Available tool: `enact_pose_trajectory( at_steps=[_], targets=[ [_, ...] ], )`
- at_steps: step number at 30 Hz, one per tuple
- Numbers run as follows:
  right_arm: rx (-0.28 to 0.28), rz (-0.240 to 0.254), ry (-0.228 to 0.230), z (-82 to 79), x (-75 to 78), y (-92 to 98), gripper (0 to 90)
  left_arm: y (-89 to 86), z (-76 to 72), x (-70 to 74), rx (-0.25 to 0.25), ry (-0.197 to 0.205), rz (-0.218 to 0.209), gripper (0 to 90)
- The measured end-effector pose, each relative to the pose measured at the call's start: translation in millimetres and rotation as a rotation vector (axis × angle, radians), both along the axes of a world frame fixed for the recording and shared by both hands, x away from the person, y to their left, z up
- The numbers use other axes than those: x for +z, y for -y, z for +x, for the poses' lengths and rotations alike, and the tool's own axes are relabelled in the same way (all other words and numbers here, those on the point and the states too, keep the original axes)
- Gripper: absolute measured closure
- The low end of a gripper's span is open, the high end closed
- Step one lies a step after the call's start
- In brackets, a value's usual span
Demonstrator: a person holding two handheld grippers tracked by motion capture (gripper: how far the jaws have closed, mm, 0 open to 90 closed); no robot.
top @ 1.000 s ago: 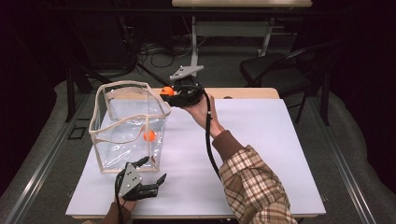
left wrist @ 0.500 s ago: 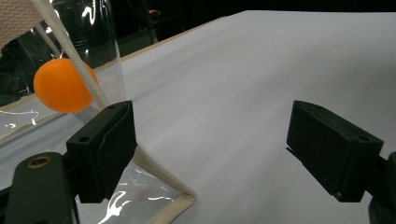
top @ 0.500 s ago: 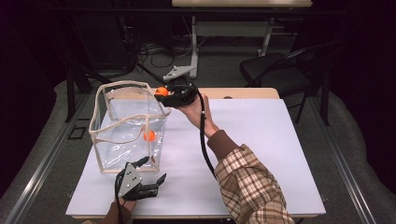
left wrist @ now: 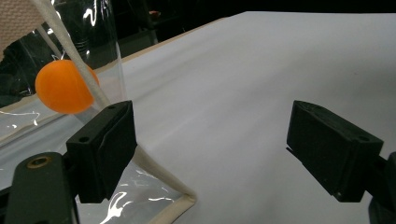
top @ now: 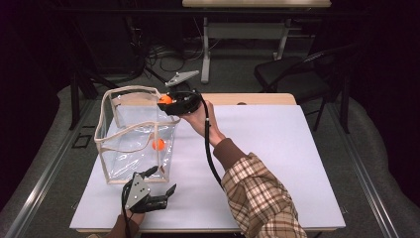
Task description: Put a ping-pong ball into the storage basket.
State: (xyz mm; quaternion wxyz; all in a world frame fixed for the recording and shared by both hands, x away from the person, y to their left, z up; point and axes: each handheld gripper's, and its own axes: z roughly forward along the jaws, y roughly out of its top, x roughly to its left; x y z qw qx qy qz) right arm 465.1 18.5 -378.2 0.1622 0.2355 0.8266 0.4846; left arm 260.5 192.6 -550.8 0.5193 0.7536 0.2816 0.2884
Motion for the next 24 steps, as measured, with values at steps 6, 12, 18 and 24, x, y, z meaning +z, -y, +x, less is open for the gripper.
enact_pose_trajectory(
  at_steps=[6,12,18,24],
  targets=[
    [0.006,-0.010,-0.020,0.0,-1.2,-2.5,31.1,-0.4,-0.3,0.4,-0.001,0.003,0.001,15.7],
    [-0.013,0.016,-0.026,-3.1,-3.6,13.6,16.7,-0.5,-0.1,0.4,-0.001,0.003,0.003,15.7],
    [-0.019,0.032,-0.028,-7.3,-5.7,38.3,11.7,0.3,0.1,0.1,0.000,0.001,0.000,15.7],
    [-0.024,0.038,-0.037,-11.6,-12.6,61.7,7.0,0.7,0.6,-0.2,-0.004,0.002,0.012,15.7]
  ],
)
